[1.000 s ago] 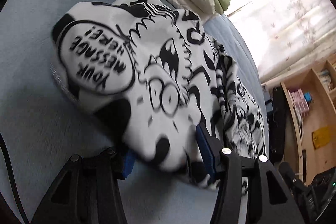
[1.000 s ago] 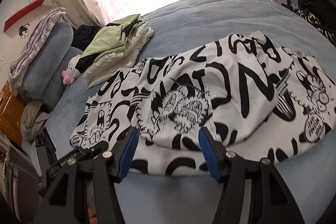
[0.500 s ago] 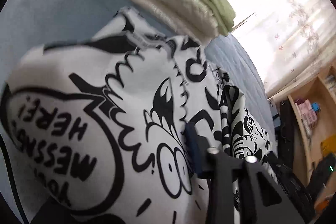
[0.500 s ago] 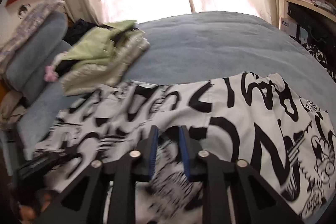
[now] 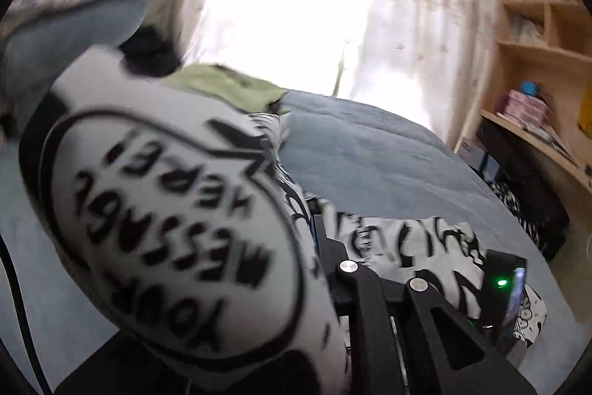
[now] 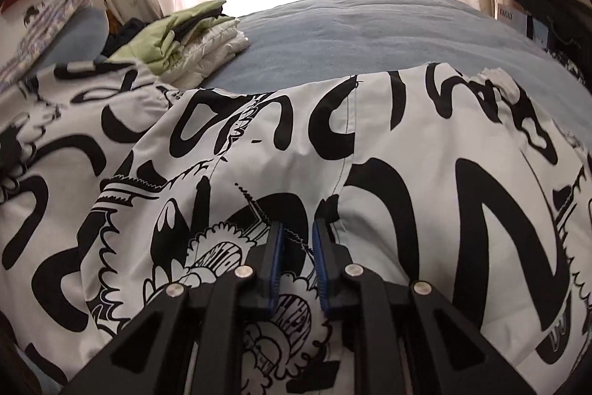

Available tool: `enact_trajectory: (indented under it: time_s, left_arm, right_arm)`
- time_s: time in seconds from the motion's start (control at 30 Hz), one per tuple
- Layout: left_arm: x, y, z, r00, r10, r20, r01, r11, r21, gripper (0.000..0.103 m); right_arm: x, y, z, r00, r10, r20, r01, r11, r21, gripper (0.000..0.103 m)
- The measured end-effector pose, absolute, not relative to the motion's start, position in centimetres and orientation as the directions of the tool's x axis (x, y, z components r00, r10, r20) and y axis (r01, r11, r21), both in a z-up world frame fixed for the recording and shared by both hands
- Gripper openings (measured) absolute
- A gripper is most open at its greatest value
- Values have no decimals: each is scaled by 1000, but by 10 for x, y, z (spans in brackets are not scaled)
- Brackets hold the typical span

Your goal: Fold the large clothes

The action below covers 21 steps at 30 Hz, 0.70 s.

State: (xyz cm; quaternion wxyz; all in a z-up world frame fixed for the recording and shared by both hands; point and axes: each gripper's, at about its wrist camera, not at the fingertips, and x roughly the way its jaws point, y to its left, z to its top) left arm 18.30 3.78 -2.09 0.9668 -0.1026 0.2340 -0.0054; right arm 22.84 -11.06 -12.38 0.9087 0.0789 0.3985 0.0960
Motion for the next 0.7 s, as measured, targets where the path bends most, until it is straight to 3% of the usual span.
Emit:
enact_trajectory:
  time_s: [0.33,0.57,0.63,0.7]
  left_arm:
    - [190,-47,15,890,-128,-437,92,990,-104,9]
    - [189,-125,20,884,-194,-426,223,975,18,9]
    - [191,-149,18,872,-222,-435,262,964,33,9]
    - [195,-175,14,855,-254,-452,300,953,33,9]
  right_arm:
    - [206,-126,-126,631,367,-683,-133,919,371,16]
    - [167,-184,-120,544,554,-631,-71,779,623,16]
    - [149,-212,-109,578,526,-623,-23,774,632,16]
    - [129,-248,-94,643,410,-647,43,823,566,16]
